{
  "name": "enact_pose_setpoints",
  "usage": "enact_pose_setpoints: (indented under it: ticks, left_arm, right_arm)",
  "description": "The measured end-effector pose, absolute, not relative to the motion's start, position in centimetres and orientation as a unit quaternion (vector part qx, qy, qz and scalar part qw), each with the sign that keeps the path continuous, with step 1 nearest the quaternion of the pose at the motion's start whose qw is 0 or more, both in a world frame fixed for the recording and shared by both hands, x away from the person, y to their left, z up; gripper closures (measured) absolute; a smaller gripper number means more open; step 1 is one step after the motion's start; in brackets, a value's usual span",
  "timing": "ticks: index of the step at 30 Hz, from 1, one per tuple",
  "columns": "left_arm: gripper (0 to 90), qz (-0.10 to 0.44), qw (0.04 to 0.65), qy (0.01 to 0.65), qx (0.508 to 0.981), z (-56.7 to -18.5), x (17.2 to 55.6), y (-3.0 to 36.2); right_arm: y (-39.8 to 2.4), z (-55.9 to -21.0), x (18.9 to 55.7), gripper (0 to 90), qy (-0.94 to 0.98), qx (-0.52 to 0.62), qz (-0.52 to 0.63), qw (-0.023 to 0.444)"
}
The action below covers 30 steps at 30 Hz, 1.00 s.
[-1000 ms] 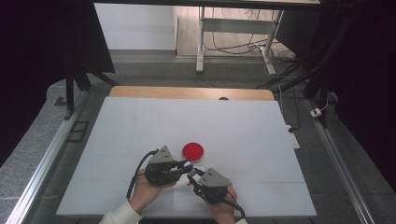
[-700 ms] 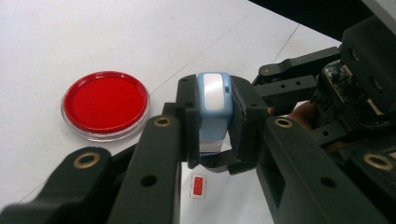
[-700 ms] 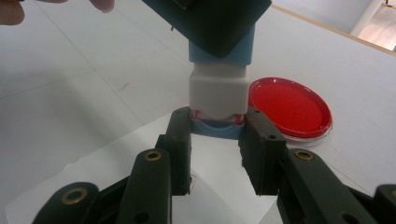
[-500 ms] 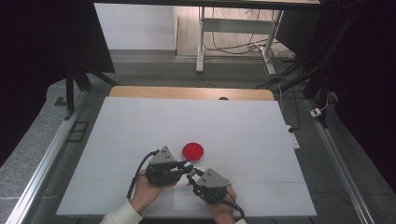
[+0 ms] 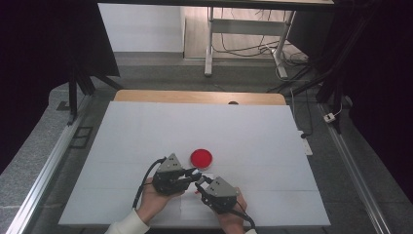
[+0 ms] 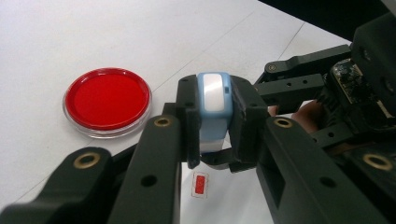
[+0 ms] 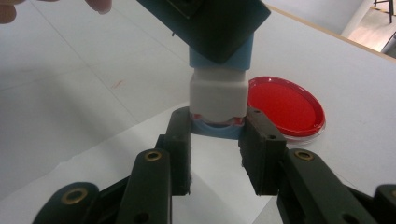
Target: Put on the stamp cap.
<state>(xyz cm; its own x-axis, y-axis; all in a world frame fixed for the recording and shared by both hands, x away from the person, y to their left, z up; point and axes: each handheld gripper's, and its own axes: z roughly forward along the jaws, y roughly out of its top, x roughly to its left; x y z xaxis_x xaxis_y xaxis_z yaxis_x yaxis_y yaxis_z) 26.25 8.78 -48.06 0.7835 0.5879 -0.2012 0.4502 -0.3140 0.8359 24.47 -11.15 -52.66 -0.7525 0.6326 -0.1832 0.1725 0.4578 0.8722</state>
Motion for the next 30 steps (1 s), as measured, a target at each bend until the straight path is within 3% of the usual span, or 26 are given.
enact_pose_setpoints:
  ticks: [30]
  left_arm:
    - [75.9, 0.05, 0.489, 0.324, 0.808, -48.45, 26.5, 8.86]
  right_arm:
    - [-10.99, -52.53, 24.25, 64.7, 0.827, 0.232, 0.435, 0.269]
